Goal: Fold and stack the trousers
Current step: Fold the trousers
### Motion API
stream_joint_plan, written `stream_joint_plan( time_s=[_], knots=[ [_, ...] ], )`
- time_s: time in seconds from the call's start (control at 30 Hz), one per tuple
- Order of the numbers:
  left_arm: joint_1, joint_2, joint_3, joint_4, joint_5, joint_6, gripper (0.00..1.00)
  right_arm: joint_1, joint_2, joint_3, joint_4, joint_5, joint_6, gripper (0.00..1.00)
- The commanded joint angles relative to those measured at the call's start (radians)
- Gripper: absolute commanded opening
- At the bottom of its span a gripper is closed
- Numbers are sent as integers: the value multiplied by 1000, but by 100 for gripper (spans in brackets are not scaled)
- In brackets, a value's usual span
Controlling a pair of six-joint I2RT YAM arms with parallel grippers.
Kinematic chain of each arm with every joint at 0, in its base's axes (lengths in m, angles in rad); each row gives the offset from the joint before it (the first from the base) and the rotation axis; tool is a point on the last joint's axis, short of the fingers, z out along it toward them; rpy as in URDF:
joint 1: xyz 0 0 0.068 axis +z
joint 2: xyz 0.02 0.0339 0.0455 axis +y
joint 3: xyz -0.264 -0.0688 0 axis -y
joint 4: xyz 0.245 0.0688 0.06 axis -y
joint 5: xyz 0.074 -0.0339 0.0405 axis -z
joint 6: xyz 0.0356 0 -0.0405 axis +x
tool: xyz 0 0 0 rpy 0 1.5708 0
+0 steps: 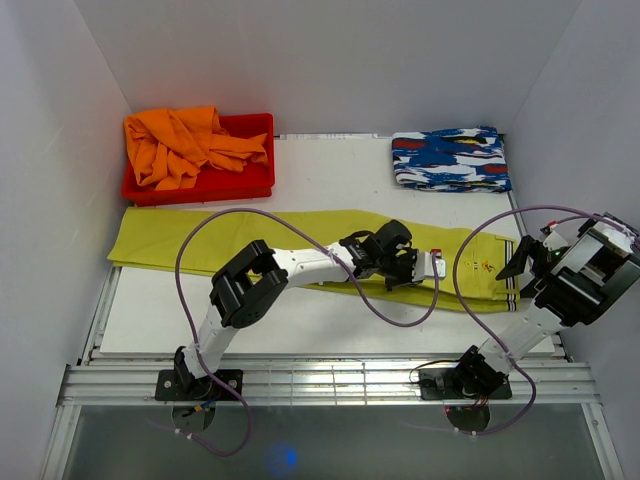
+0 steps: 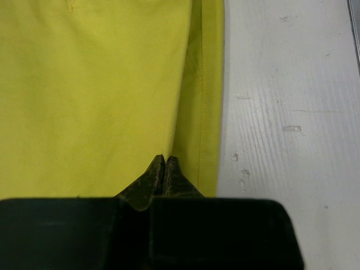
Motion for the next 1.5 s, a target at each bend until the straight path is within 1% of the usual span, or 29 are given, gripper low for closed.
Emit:
stream_joint_plan(
  time_s=[0.0, 0.17, 0.3, 0.47, 0.6, 0.77, 0.9, 1.1, 1.23, 1.27, 1.47],
  knots=[
    [7, -6, 55, -6, 38, -24, 0, -45, 66, -2, 0, -16, 11, 81],
    [7, -5, 74, -33, 83, -33, 0, -40, 125, -80, 69, -36, 37, 80],
    [7, -14, 89, -67, 135, -51, 0, -30, 122, -124, 145, -45, 60, 80],
    [7, -40, 72, -109, 192, -76, 0, -28, 105, -137, 193, -18, 91, 80],
    [10, -51, 57, -110, 173, -81, 0, -28, 89, -116, 178, 8, 78, 81],
    [39, -29, 66, -109, 153, -101, 0, -30, 80, -30, 118, 74, 42, 81],
    [65, -2, 104, -113, 165, -139, 0, -28, 76, -33, 110, 94, 34, 81],
    [70, 0, 133, -129, 179, -127, 0, -28, 77, -78, 122, 103, 28, 80],
    [70, -5, 143, -152, 236, -136, 0, -27, 82, -85, 145, 90, 52, 80],
    [68, -6, 146, -156, 282, -143, 0, -25, 85, -88, 151, 85, 58, 80],
    [53, -23, 167, -224, 412, -163, 0, -16, 74, -130, 197, 68, 85, 80]
  ],
)
